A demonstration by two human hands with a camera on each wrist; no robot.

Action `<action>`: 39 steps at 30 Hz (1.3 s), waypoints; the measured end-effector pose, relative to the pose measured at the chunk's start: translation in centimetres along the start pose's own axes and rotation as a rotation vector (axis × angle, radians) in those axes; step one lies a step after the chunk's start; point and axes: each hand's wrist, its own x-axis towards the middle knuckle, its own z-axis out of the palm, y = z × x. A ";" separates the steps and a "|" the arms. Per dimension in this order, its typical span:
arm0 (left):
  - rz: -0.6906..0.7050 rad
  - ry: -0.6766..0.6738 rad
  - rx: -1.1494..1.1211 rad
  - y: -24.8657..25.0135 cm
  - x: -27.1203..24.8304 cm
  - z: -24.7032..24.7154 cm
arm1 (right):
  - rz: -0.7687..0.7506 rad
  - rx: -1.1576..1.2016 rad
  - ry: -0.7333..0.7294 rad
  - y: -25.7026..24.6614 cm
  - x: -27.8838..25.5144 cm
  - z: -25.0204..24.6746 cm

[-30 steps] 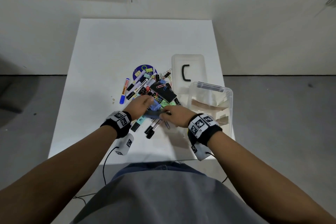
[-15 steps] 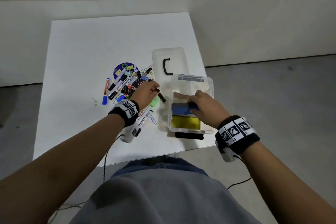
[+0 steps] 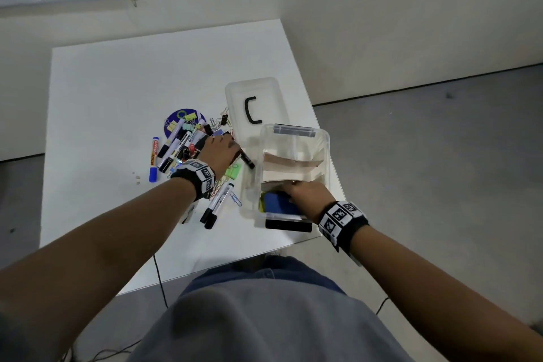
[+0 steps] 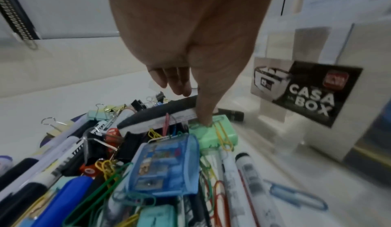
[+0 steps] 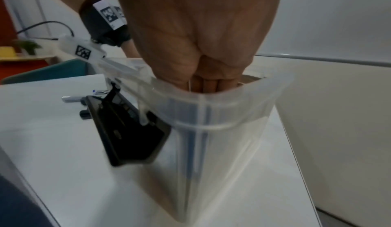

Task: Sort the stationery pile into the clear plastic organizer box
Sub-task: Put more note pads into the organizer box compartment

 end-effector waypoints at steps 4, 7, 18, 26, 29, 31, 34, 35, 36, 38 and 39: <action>-0.091 0.145 -0.189 -1.3 -1.3 -1.0 | 0.061 -0.165 -0.051 -1.0 0.3 0.3; -0.177 0.243 -0.397 -2.4 -2.5 -2.7 | 0.085 -0.151 -0.098 -1.4 0.8 0.4; -0.343 0.349 -0.993 -2.0 -5.4 -9.0 | 0.031 0.697 -0.145 -2.8 2.4 -6.7; -0.191 0.289 -1.273 1.6 -4.7 -12.1 | 0.033 1.268 0.179 -2.4 3.6 -10.2; -0.224 0.182 -1.298 2.3 -4.2 -10.9 | 0.022 1.204 0.155 -0.7 2.8 -9.1; -0.291 0.051 -1.226 3.0 -3.5 -8.7 | 0.024 1.058 0.107 0.2 2.1 -8.2; -0.291 -0.221 -1.223 4.4 -2.8 -5.8 | 0.030 0.874 0.045 1.2 1.0 -7.4; -0.278 -0.274 -1.254 4.8 -2.8 -5.4 | 0.029 0.845 0.023 1.4 0.6 -7.5; -0.276 -0.289 -1.291 5.1 -2.7 -5.0 | 0.021 0.825 0.010 1.7 0.2 -7.8; -0.270 -0.249 -1.344 5.1 -2.1 -4.6 | 0.013 0.762 -0.001 2.2 -0.4 -8.5; -0.263 -0.227 -1.362 5.0 -2.0 -4.6 | 0.008 0.708 -0.011 2.3 -0.7 -8.9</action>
